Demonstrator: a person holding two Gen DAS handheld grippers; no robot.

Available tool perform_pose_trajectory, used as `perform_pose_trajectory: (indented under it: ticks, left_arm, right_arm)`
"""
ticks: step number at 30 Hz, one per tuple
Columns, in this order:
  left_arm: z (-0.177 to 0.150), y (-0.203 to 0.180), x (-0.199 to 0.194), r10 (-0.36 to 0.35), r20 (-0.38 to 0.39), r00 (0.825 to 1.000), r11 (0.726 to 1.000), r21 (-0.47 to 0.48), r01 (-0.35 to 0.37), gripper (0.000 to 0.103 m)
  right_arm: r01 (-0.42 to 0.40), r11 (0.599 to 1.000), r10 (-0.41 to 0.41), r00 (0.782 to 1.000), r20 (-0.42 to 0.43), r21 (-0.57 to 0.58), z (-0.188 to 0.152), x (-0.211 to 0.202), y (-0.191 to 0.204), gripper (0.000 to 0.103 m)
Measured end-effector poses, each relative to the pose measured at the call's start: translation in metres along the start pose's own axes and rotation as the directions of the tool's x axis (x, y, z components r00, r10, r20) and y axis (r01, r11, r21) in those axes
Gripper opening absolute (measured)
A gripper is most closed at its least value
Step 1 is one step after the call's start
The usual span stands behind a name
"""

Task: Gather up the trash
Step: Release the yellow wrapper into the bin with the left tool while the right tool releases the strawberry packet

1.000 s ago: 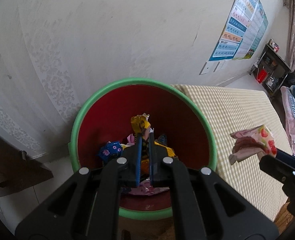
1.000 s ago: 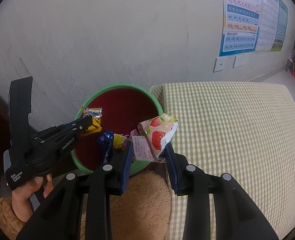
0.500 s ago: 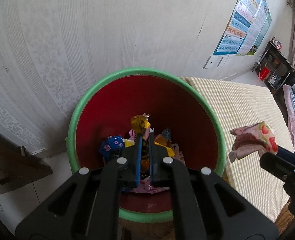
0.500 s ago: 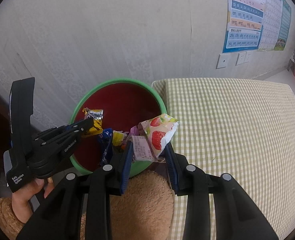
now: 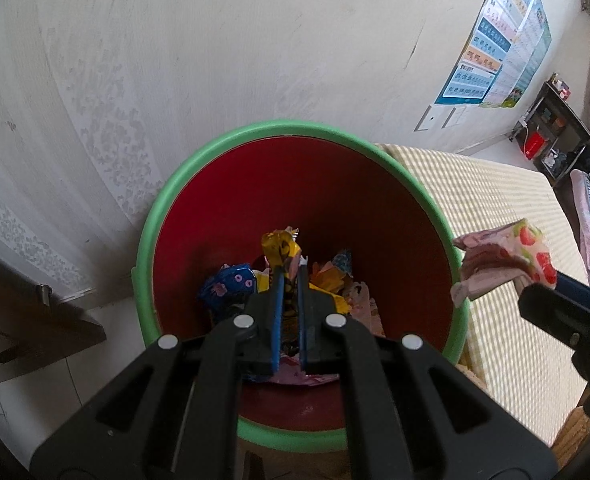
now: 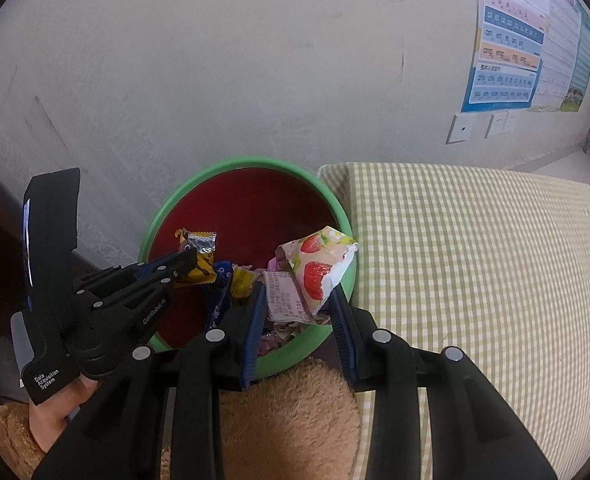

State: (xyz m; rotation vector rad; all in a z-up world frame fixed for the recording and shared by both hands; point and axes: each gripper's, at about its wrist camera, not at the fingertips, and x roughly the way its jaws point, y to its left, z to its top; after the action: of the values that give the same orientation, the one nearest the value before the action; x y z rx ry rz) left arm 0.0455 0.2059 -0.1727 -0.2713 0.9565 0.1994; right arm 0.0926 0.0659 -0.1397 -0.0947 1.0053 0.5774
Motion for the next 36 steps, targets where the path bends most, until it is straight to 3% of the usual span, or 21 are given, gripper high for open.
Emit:
perform_pose_trajectory:
  ticks: [25,28,30,31,36]
  left_arm:
    - [0.0,-0.001,0.009,0.019,-0.022,1.0,1.0,-0.011,-0.019,0.005]
    - [-0.001,-0.001,0.009,0.023,-0.022,0.999,1.0,-0.011,-0.023,0.012]
    - [0.0,-0.001,0.009,0.029,-0.018,0.999,1.0,-0.012,-0.029,0.03]
    - [0.0,0.0,0.009,0.031,-0.016,0.999,0.999,-0.012,-0.031,0.033]
    - [0.002,0.0,0.003,0.043,0.003,0.999,0.999,-0.01,-0.043,0.041]
  right_arm:
    - [-0.004,0.999,0.004,1.0,0.0,-0.038,0.012,0.012,0.01,0.033]
    - [-0.005,0.999,0.005,1.0,0.001,-0.041,0.013,0.013,0.011,0.034]
    - [-0.006,0.999,0.007,1.0,0.011,-0.038,0.013,0.012,0.011,0.039]
    - [-0.009,0.999,0.01,1.0,0.016,-0.037,0.013,0.011,0.011,0.043]
    - [-0.009,1.0,0.01,0.999,0.044,-0.019,0.012,0.003,0.006,0.047]
